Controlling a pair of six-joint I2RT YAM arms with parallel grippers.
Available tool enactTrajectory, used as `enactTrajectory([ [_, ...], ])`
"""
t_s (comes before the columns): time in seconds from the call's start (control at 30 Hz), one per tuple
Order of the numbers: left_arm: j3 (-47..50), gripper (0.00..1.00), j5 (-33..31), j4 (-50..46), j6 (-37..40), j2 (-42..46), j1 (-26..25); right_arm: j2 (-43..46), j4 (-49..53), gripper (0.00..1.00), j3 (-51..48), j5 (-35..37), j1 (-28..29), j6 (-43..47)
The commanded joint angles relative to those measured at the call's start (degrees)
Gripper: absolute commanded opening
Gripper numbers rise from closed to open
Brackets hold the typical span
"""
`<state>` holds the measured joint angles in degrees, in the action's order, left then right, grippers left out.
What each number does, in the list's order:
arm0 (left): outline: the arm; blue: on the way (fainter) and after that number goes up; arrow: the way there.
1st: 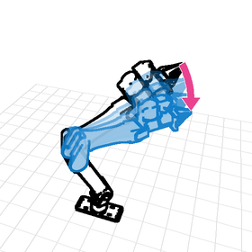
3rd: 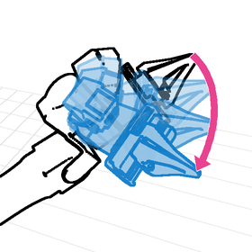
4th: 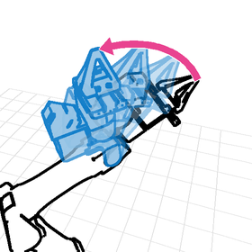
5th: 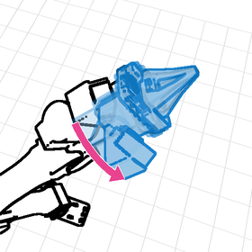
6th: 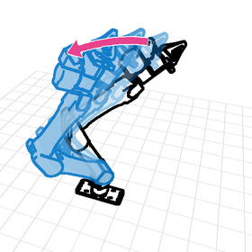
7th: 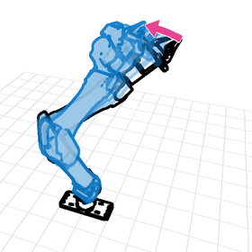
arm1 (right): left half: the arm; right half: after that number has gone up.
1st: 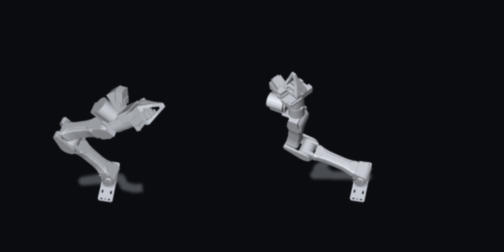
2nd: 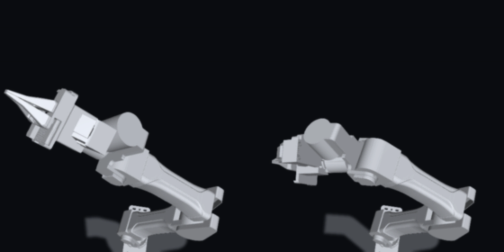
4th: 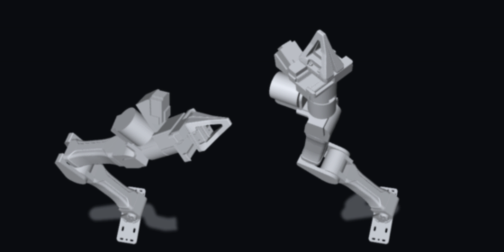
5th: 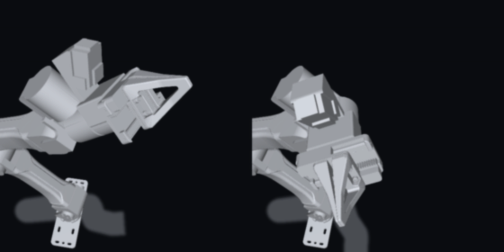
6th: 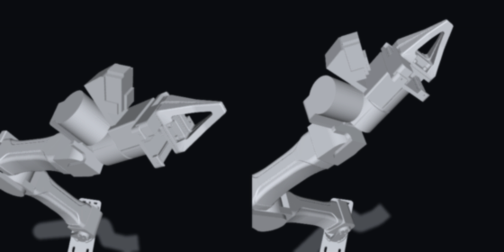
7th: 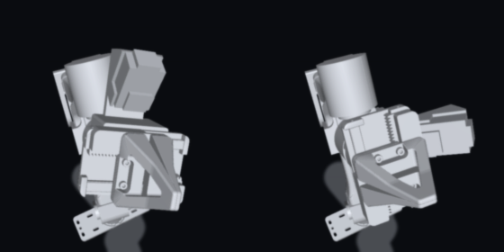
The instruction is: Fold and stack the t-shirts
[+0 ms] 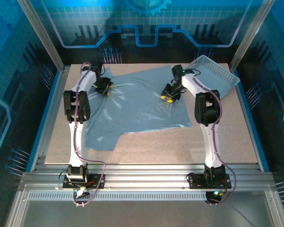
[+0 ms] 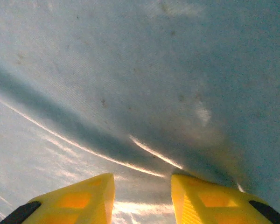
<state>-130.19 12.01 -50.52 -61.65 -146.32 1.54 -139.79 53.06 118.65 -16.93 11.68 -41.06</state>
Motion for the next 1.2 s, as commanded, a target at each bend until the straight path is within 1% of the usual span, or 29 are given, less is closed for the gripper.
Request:
enactTrajectory([
  [0.0,-8.8,0.44,2.6,-2.4,4.5,-9.2,-0.3,-3.2,3.1,0.39,1.2,3.0,-2.3,-2.8],
  [0.1,-12.4,0.48,1.9,-2.9,5.9,-9.2,-0.1,-3.8,1.2,0.4,3.8,1.3,-2.7,-0.5],
  [0.17,-10.6,0.52,-0.2,-3.1,8.0,-5.8,-0.3,-3.4,0.2,0.42,6.0,0.3,-2.4,2.6],
  [0.23,-4.9,0.6,-4.6,-3.4,10.5,1.2,-0.6,-1.4,0.2,0.43,7.4,1.1,-1.7,5.5],
  [0.3,4.4,0.62,-10.2,-3.1,12.3,9.9,-0.8,1.8,0.2,0.44,7.1,2.9,-1.3,6.8],
  [0.37,17.2,0.62,-15.0,-2.6,11.4,19.7,-0.5,6.0,0.0,0.46,5.0,4.9,-0.8,7.0],
  [0.4,24.3,0.61,-16.4,-2.5,9.7,24.8,0.0,9.1,-0.5,0.46,2.8,5.4,-0.6,6.7],
  [0.47,39.1,0.6,-15.0,-0.1,5.2,33.6,1.4,14.1,-2.0,0.46,-2.8,5.1,-0.4,5.5],
  [0.53,52.5,0.6,-13.2,1.1,1.1,41.1,3.4,20.0,-5.5,0.47,-11.6,3.4,0.0,3.8],
  [0.63,64.7,0.61,-12.7,1.5,-0.3,48.9,7.1,27.1,-7.2,0.49,-22.8,2.0,0.9,2.5],
  [0.73,70.9,0.66,-12.6,0.4,-0.3,53.8,10.3,33.8,-8.7,0.49,-34.3,0.5,0.9,1.3],
  [0.8,73.9,0.67,-12.4,0.2,0.2,56.4,12.1,37.3,-9.2,0.5,-39.9,-0.4,0.6,1.3],
  [0.9,78.1,0.67,-12.3,0.4,0.7,59.5,14.1,40.9,-9.6,0.5,-45.5,-0.4,-0.1,2.1],
  [1.0,82.1,0.67,-10.7,4.1,1.2,60.8,15.0,42.4,-10.6,0.5,-48.8,-1.0,-1.2,2.7],
  [1.17,84.9,0.64,-9.4,5.7,1.1,59.8,14.9,43.2,-9.9,0.5,-49.5,-0.8,-2.0,3.8],
])
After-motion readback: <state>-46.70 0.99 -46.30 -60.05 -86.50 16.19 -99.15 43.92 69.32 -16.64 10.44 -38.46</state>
